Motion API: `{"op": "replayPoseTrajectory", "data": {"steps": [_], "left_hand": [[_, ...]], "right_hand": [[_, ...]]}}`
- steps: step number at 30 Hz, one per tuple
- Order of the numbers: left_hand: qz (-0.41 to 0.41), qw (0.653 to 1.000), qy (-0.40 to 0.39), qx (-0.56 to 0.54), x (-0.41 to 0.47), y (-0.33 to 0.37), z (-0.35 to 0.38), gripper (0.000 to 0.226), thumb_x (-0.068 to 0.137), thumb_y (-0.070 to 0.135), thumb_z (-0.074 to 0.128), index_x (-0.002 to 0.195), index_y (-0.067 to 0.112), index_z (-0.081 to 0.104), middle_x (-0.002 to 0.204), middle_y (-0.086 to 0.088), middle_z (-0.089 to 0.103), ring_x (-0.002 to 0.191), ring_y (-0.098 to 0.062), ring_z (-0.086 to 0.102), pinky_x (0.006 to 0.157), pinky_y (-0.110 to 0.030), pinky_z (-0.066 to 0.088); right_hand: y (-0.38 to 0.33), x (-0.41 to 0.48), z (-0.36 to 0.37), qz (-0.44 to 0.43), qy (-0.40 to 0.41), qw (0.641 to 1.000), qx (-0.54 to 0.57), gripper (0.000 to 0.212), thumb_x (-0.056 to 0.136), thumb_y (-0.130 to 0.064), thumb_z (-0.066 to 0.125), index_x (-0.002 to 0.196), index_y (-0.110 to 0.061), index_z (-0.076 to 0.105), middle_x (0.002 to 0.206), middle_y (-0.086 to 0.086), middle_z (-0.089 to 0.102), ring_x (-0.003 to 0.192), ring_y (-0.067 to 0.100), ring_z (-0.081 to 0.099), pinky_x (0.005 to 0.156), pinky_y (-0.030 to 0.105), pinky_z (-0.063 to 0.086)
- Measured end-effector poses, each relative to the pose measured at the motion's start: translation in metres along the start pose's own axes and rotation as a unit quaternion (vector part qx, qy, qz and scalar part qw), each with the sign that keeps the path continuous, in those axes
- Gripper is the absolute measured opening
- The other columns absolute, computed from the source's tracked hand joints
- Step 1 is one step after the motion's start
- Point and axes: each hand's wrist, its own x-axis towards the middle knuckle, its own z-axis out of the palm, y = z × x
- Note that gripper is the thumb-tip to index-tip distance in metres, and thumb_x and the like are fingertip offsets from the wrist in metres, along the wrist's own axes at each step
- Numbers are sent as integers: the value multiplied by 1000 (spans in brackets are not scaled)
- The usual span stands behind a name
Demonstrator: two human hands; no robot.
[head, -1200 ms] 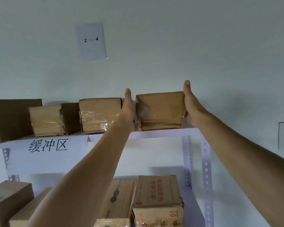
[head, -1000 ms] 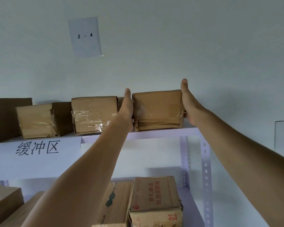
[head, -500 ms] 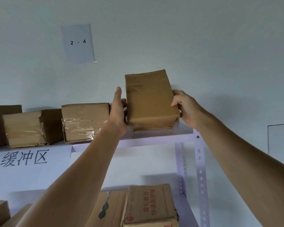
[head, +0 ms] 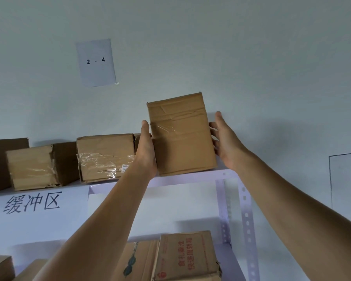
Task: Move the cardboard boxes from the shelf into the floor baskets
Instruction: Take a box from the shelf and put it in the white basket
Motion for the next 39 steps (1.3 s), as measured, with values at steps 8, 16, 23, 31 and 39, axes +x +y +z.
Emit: {"op": "replayPoseTrajectory", "data": {"steps": [8, 16, 23, 31, 39], "left_hand": [[-26, 998, 32, 56, -4, 9, 2, 81, 99, 86, 33, 107, 17, 74, 90, 4, 68, 77, -15, 64, 50, -22, 55], [64, 998, 9, 10, 8, 9, 0, 80, 101, 84, 34, 127, 21, 76, 125, 3, 80, 119, -16, 71, 97, -40, 55], [91, 996, -10, 18, 6, 2, -1, 78, 107, 77, 30, 133, 20, 77, 129, 1, 80, 128, -16, 71, 119, -42, 49], [86, 995, -44, 28, -9, -7, -13, 60, 108, 73, 37, 129, 37, 80, 128, 7, 80, 135, -21, 68, 112, -39, 45], [67, 994, -76, 40, -16, -1, -20, 73, 113, 67, 25, 133, 20, 77, 120, -3, 83, 112, -23, 78, 101, -44, 60]], "right_hand": [[-13, -1, 4, 58, 21, 996, -70, 95, 96, -86, 13, 117, -19, 76, 90, -2, 77, 89, 19, 68, 80, 32, 51], [-17, -2, 2, -8, 19, 1000, 19, 73, 101, -79, 8, 100, -37, 68, 112, -14, 75, 112, 4, 64, 109, 43, 42], [0, -2, -6, -1, 30, 998, 48, 75, 102, -77, 13, 108, -26, 67, 103, -4, 83, 91, 7, 78, 91, 39, 56], [-8, -12, -3, 28, 33, 999, 23, 72, 103, -77, 18, 87, -19, 58, 59, 0, 54, 47, 15, 47, 47, 24, 39], [-8, -27, 3, 60, 31, 997, 20, 80, 102, -79, 21, 116, -28, 80, 134, 9, 74, 133, 32, 64, 120, 53, 44]]}}
